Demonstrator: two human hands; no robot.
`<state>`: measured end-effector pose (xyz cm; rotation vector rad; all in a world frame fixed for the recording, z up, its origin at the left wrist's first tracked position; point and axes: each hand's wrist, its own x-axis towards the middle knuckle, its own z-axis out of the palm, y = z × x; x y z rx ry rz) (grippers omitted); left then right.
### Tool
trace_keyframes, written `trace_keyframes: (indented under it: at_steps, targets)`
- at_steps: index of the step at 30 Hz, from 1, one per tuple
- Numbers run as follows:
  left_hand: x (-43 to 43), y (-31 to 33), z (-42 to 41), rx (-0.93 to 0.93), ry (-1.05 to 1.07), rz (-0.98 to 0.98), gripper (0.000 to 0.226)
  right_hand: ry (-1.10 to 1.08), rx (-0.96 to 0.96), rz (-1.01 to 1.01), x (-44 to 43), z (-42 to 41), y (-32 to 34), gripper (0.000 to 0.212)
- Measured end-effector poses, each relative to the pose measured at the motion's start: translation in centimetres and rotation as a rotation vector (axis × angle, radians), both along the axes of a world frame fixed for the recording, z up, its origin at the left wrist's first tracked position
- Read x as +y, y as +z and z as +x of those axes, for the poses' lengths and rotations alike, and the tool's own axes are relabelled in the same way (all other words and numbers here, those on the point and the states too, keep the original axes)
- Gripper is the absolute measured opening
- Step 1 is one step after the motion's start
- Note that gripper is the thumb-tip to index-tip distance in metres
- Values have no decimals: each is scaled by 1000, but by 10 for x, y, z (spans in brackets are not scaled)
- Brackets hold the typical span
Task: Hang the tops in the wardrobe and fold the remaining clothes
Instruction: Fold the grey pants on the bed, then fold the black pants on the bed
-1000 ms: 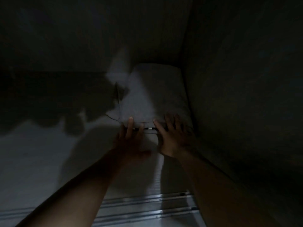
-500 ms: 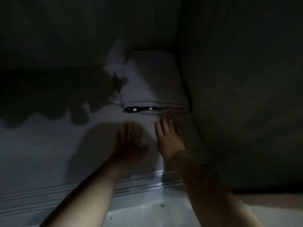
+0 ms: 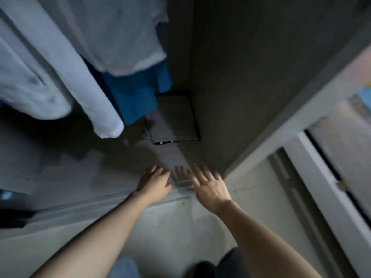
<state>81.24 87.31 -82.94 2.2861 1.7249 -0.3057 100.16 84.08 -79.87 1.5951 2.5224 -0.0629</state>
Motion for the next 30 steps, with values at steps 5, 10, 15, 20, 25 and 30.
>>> trace_keyframes:
  at_steps: [5,10,15,20,25,30]
  targets:
    - [-43,144,22,-82,-62,-53,46,83,-121,-76,-57,14,149,68]
    - [-84,271,44,-243,-75,-66,45,-204,23,-89,-117,47,279,64]
    - [-140,354,79,-530,-52,-66,41,-836,331,152,-189,91,364,47]
    - [-179,398,133,-573,-213,-124,40,-1193,345,271,-271,150,407,38]
    - [-198,434,209,-580,-380,-130,38,-1365,301,354,-362,209,426,32]
    - [-243,449,289,-580,-487,-158,37,-1505,242,281,-453,260,434,43]
